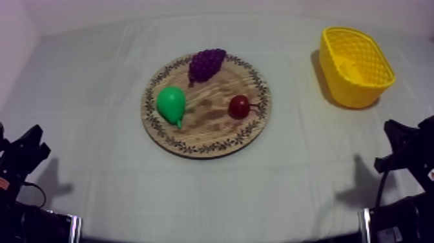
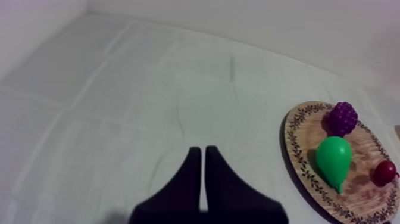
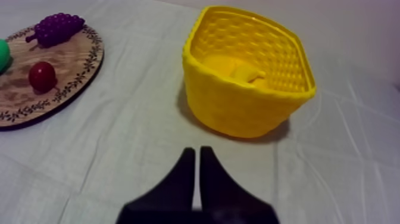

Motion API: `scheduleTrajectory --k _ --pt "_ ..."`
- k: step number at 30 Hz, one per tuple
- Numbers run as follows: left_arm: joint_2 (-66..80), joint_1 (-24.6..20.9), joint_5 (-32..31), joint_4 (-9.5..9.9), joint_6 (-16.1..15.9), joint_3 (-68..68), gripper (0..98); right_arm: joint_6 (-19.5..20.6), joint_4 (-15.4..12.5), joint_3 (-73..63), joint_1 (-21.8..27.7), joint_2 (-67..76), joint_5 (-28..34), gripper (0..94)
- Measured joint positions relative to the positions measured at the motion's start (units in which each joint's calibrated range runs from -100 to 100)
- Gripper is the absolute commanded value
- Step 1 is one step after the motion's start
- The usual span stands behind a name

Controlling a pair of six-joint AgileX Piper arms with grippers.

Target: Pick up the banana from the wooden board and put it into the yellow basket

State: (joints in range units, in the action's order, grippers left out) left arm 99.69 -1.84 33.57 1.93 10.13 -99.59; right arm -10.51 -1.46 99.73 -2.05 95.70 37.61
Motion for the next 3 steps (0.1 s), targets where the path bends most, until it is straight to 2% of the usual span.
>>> scheduleTrajectory --k 3 --pt "0.0 0.0 0.0 0.00 0.0 0.0 0.0 0.0 0.0 0.0 0.0 0.0 0.0 0.3"
